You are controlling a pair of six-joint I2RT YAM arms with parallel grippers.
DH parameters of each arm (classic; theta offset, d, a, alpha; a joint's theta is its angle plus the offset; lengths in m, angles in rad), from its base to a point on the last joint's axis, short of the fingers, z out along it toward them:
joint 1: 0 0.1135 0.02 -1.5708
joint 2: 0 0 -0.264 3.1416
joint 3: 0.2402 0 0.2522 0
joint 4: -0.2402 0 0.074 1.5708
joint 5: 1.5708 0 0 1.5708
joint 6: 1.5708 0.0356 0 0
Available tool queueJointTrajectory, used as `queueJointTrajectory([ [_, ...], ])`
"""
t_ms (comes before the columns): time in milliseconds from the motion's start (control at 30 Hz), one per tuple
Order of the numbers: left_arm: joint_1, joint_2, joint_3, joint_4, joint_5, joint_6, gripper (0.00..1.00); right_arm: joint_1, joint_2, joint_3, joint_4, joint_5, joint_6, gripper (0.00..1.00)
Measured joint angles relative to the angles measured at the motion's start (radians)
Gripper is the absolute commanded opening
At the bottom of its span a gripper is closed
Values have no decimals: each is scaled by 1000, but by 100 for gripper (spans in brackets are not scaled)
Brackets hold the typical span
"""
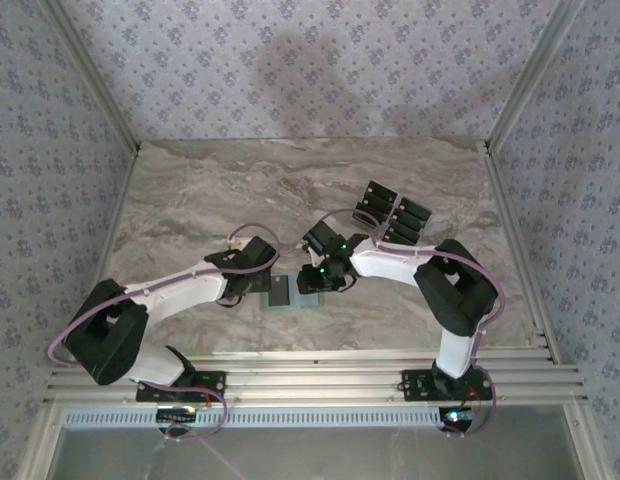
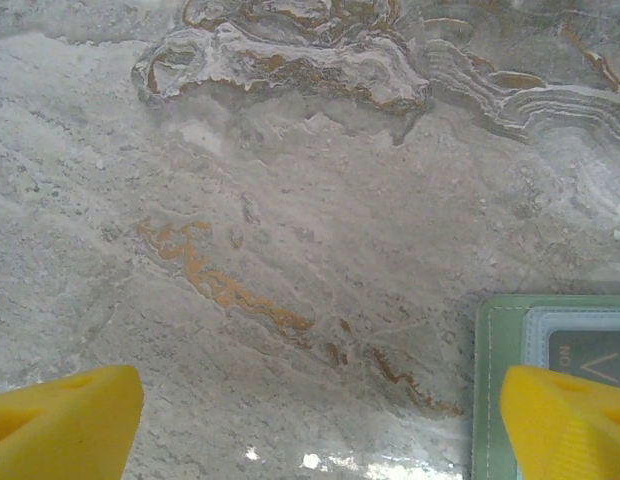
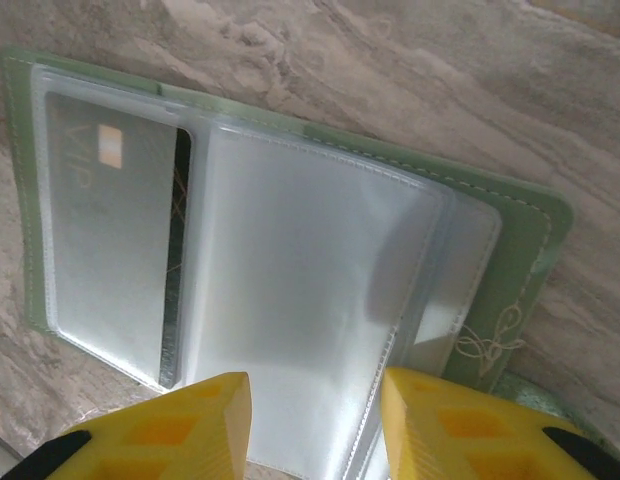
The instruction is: Put the credit cards into the card holder
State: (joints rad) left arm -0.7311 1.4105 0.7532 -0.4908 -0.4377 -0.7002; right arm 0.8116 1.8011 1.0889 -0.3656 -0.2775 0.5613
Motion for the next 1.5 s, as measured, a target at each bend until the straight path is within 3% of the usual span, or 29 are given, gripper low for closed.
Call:
queueJointTrajectory([
  [1133,-5,10,-1,22,3,-5,92,-26,55,-31,269,-225,167,41],
  [1500,11,-139,-31,-35,-61,-55,93,55,91,87,261,-225,172,43],
])
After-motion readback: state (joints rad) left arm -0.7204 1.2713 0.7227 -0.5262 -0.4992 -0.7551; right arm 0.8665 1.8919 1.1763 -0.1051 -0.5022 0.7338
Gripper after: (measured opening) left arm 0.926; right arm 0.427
